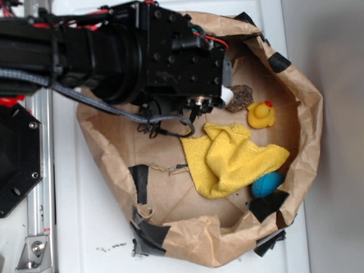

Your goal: Grab the blue cloth.

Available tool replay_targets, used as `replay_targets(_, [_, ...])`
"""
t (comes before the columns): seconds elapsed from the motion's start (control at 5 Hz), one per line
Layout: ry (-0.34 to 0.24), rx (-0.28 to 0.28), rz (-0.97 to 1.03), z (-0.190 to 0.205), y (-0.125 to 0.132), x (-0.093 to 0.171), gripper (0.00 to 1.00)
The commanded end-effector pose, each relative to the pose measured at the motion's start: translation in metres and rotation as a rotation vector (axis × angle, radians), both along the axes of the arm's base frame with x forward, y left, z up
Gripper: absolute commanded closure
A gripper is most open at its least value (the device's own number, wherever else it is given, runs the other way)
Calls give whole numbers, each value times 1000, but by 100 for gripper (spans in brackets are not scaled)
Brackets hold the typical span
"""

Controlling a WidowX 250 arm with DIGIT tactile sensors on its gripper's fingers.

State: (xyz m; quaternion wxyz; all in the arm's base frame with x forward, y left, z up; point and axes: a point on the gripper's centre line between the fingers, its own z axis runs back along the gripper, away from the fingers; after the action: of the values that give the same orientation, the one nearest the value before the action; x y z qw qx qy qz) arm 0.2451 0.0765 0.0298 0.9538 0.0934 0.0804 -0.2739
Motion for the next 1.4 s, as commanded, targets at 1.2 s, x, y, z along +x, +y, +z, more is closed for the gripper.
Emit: replay_targets(1.2, [-261, -108, 211, 137, -39, -4, 100])
